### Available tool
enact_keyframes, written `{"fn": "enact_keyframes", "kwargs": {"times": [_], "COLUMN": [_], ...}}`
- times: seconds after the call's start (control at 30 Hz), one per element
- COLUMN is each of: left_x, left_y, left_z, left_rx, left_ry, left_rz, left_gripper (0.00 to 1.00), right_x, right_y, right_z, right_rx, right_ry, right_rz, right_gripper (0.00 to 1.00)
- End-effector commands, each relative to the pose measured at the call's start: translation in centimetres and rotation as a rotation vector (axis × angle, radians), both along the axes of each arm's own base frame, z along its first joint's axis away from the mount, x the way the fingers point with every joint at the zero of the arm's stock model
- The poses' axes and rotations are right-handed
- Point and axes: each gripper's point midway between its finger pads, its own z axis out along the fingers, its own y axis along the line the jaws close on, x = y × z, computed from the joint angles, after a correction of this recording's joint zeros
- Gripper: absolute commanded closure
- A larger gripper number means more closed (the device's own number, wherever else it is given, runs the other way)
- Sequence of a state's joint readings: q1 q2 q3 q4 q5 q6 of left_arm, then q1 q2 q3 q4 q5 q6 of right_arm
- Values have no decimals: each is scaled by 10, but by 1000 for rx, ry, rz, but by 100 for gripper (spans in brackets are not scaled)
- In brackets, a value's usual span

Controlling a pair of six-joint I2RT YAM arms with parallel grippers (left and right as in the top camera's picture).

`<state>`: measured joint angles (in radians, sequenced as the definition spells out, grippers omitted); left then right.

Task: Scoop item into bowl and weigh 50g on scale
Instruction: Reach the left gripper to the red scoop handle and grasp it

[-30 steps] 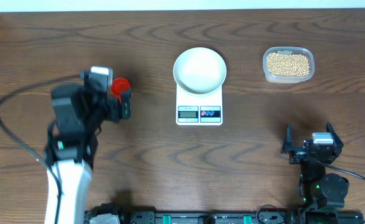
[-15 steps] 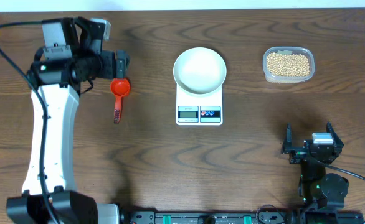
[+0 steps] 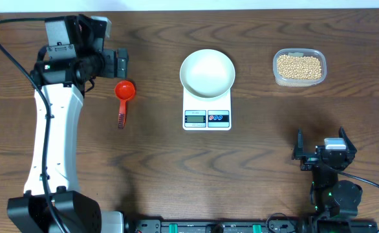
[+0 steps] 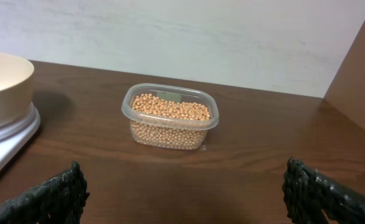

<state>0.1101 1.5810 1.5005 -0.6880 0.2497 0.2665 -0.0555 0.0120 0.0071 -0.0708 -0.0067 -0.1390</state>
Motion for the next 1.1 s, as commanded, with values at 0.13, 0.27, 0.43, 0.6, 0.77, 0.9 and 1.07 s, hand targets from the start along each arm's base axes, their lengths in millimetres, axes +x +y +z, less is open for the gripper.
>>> {"fn": "enact_keyframes", "kwargs": {"times": [0.13, 0.27, 0.43, 0.6, 0.77, 0.9, 1.07], "left_x": [19, 24, 33, 41, 41, 30, 19], "left_y": [38, 56, 68, 70, 74, 72, 54], "left_z": [-20, -45, -77, -113, -144, -166, -183], "left_rx": [52, 45, 36, 51, 41, 29, -45], "left_ry": [16, 64, 119, 173, 235, 313, 377], "left_rz": [87, 121, 141, 109, 112, 102, 21], "left_gripper": [2, 2, 2, 2, 0, 8, 14], "right_x": [0, 0, 0, 0, 0, 0, 0], "right_y": [1, 1, 1, 1, 1, 1, 1], "right_z": [0, 0, 0, 0, 0, 0, 0], "right_rx": [10, 10, 10, 10, 10, 10, 10], "right_ry": [-1, -1, -1, -1, -1, -1, -1], "right_rz": [0, 0, 0, 0, 0, 0, 0], "right_gripper": [1, 1, 1, 1, 1, 1, 1]}}
